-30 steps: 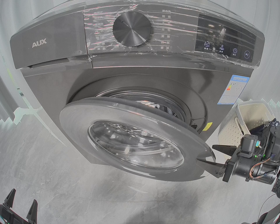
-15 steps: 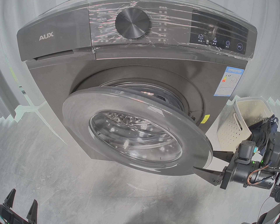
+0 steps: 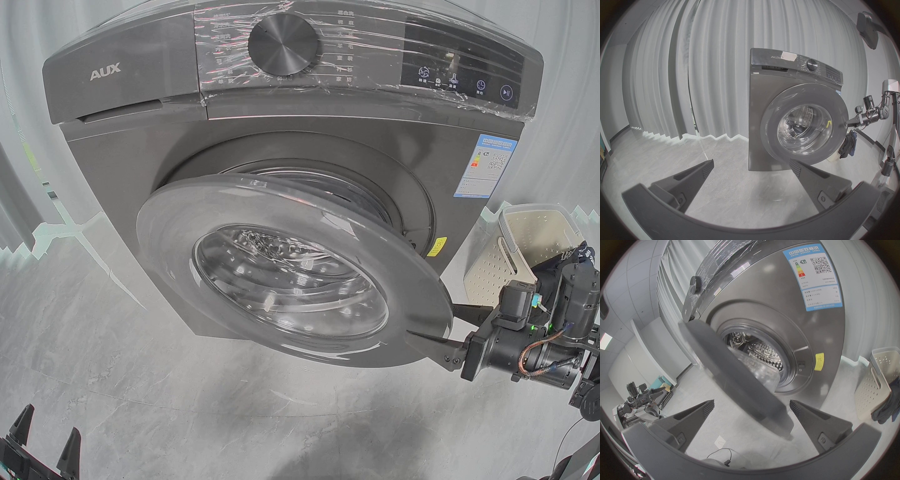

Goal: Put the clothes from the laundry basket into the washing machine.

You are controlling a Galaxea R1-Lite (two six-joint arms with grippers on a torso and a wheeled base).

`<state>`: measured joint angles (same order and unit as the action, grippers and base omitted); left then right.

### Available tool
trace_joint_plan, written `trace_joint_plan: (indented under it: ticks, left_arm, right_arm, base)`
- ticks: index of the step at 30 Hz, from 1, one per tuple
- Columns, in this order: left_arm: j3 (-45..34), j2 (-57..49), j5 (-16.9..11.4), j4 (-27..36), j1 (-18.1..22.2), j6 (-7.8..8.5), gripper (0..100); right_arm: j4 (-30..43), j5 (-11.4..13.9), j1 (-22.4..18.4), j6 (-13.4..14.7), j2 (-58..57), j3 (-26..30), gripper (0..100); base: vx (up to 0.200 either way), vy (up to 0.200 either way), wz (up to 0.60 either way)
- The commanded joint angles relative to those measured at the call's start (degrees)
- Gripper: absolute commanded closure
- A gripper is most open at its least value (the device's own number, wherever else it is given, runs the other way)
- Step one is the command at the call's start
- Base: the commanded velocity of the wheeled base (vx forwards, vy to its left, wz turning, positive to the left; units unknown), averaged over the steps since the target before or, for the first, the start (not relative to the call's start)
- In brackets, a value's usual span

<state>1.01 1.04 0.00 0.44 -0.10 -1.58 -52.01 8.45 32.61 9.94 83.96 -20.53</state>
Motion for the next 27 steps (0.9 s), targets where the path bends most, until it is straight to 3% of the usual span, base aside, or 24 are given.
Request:
trace_joint_plan:
  ticks: [1, 3, 7, 15, 21, 27]
  left_arm:
    - [-0.8, -0.9, 0.0, 0.0, 0.0, 0.00, 0]
    - [-0.8, -0.9, 0.0, 0.0, 0.0, 0.00, 0]
    - [-0.8, -0.9, 0.0, 0.0, 0.0, 0.00, 0]
    - [-0.7, -0.9, -0.1, 0.0, 0.0, 0.09, 0]
    - [-0.7, -0.9, 0.0, 0.0, 0.0, 0.09, 0]
    - [-0.7, -0.9, 0.0, 0.0, 0.0, 0.09, 0]
  right_arm:
    - [-0.2, 0.5, 2.2, 0.3, 1.0, 2.2, 0]
    - [-2.2, 1.1, 4.5, 1.1, 0.6, 3.4, 0]
    - [-6.5, 2.2, 5.3, 2.3, -0.5, 5.9, 0]
    - [-7.2, 1.6, 4.0, 1.2, 2.1, 4.6, 0]
    - [-7.8, 1.3, 4.8, 1.2, 5.1, 3.8, 0]
    - [-10.6, 1.0, 6.5, 1.3, 6.3, 5.1, 0]
  base:
    - [0.000, 0.000, 0.00]
    - [0.000, 0.000, 0.00]
    - [0.000, 0.000, 0.00]
    - [0.000, 0.000, 0.00]
    - [-0.200, 0.000, 0.00]
    - [0.000, 0.000, 0.00]
